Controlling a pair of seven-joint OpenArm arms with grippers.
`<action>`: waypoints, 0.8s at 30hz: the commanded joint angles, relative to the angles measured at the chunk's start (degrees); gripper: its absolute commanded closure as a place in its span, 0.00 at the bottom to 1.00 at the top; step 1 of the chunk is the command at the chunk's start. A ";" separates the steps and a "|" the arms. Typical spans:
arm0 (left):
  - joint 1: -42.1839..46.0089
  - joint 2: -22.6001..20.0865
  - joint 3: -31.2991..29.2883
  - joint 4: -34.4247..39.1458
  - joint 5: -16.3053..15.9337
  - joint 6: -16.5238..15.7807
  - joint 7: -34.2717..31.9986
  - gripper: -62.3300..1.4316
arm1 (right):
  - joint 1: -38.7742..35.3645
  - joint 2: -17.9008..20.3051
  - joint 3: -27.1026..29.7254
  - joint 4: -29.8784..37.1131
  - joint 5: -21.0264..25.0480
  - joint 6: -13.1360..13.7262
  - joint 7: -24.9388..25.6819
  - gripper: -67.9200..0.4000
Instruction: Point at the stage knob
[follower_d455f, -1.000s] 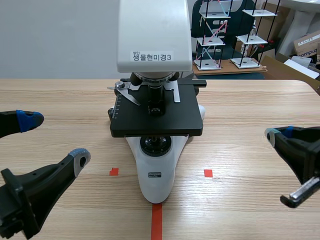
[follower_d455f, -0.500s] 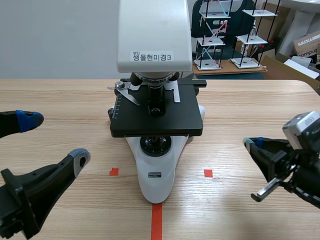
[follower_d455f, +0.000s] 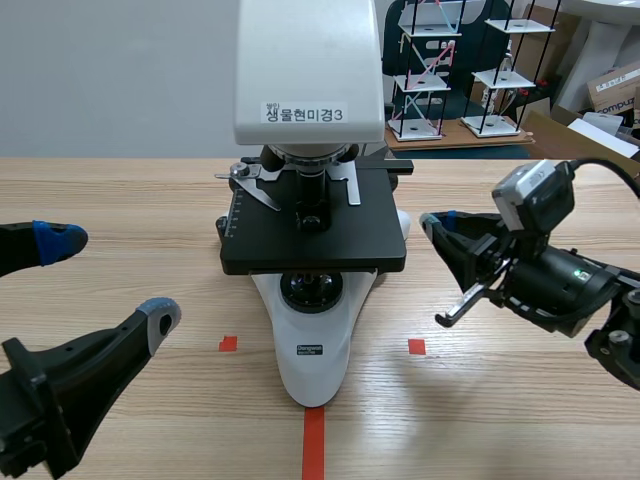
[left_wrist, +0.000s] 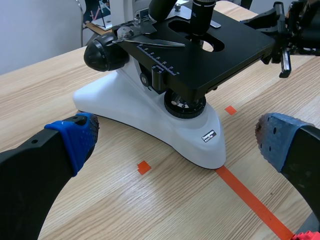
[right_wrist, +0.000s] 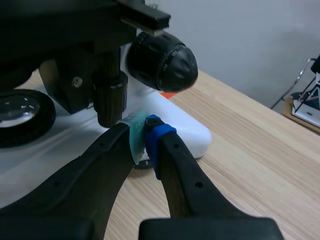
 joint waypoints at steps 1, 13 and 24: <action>0.28 -0.17 -0.17 1.18 -0.52 -0.15 -0.61 0.00 | 0.85 0.20 -0.13 1.16 0.79 0.04 0.81 1.00; 0.28 -0.17 -0.17 1.18 -0.52 -0.15 -0.61 0.00 | 1.29 0.02 -0.85 1.16 0.79 0.02 -0.74 1.00; 0.28 -0.17 -0.17 1.18 -0.55 -0.15 -0.61 0.00 | 1.29 0.02 -0.85 1.16 0.79 0.02 -0.92 1.00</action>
